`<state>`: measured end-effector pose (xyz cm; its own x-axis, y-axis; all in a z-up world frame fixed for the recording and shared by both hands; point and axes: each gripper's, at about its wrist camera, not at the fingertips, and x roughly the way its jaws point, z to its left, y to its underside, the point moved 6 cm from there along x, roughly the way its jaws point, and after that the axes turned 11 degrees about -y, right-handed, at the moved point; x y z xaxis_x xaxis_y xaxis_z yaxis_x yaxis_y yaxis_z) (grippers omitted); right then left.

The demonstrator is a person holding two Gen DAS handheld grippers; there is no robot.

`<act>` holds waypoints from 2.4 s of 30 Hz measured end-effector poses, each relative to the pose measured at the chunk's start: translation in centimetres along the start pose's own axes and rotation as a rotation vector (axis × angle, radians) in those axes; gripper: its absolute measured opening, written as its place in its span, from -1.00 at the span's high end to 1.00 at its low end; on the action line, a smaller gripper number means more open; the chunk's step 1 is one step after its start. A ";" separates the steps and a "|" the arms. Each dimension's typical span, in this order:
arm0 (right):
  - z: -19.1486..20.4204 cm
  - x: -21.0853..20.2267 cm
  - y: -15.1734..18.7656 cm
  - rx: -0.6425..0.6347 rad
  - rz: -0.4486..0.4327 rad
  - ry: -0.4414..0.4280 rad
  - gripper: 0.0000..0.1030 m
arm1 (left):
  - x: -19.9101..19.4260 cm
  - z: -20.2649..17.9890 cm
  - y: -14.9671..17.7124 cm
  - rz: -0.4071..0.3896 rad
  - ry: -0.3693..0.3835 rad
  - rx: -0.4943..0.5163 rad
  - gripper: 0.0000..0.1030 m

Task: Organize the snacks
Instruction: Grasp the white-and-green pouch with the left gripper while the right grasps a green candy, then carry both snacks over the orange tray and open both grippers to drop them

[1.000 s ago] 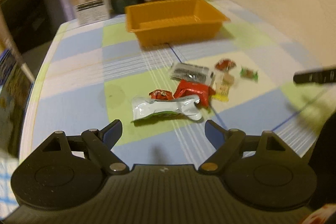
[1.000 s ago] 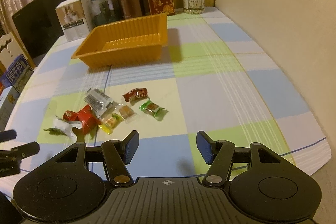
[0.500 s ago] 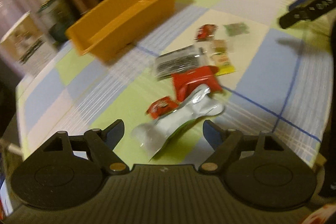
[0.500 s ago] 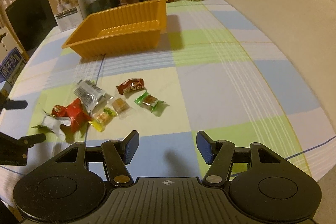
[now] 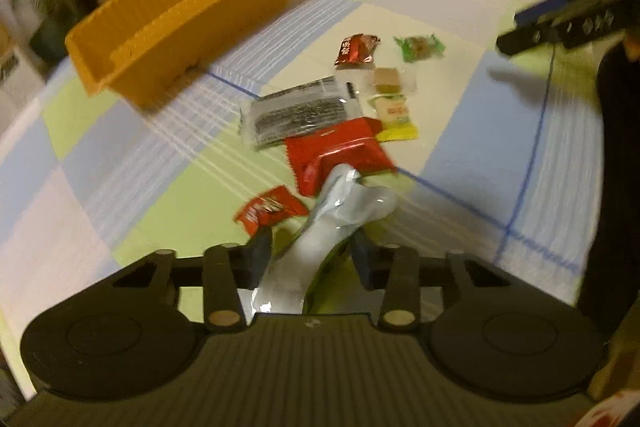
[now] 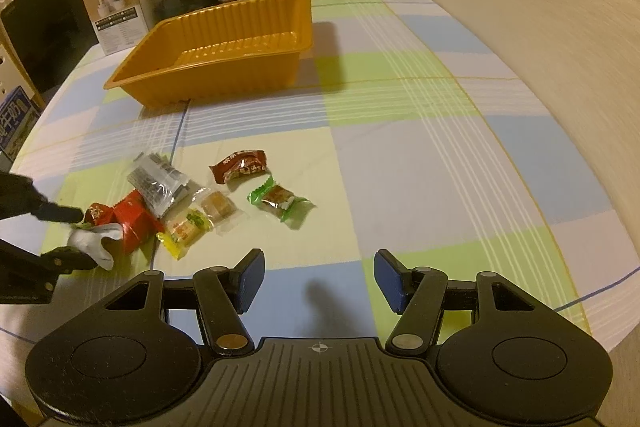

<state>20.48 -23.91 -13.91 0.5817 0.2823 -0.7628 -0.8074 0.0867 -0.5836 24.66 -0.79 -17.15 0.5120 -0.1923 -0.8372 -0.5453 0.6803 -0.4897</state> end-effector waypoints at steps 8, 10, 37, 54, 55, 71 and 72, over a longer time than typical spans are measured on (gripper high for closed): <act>-0.3 0.4 0.1 0.011 0.002 0.000 -0.18 | -1.4 -1.7 1.8 0.030 0.032 -0.153 0.34; -0.4 0.5 0.1 0.011 -0.001 -0.001 -0.18 | -1.3 -1.8 2.1 0.024 0.036 -0.189 0.33; 0.6 8.1 -3.0 -0.377 0.067 -0.169 -0.01 | -3.6 -2.8 4.2 -0.005 -0.108 -0.704 0.46; 1.1 4.5 -2.0 -0.161 0.011 -0.175 0.59 | -5.8 -2.5 3.3 -0.033 -0.142 -0.738 0.46; 1.3 4.0 -1.9 -0.148 0.009 -0.181 0.59 | -6.0 -2.5 3.3 -0.036 -0.146 -0.741 0.46; 4.4 -1.8 -0.8 -0.132 -0.037 -0.222 0.59 | -9.7 -2.6 1.1 -0.100 -0.174 -0.742 0.46; 4.4 -2.0 -0.9 -0.130 -0.039 -0.221 0.59 | -9.8 -2.6 0.9 -0.103 -0.173 -0.745 0.46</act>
<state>19.56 -20.33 -10.64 0.5652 0.4841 -0.6680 -0.7569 -0.0178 -0.6533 17.41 -0.11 -10.02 0.6472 -0.0741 -0.7587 -0.7609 -0.0027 -0.6488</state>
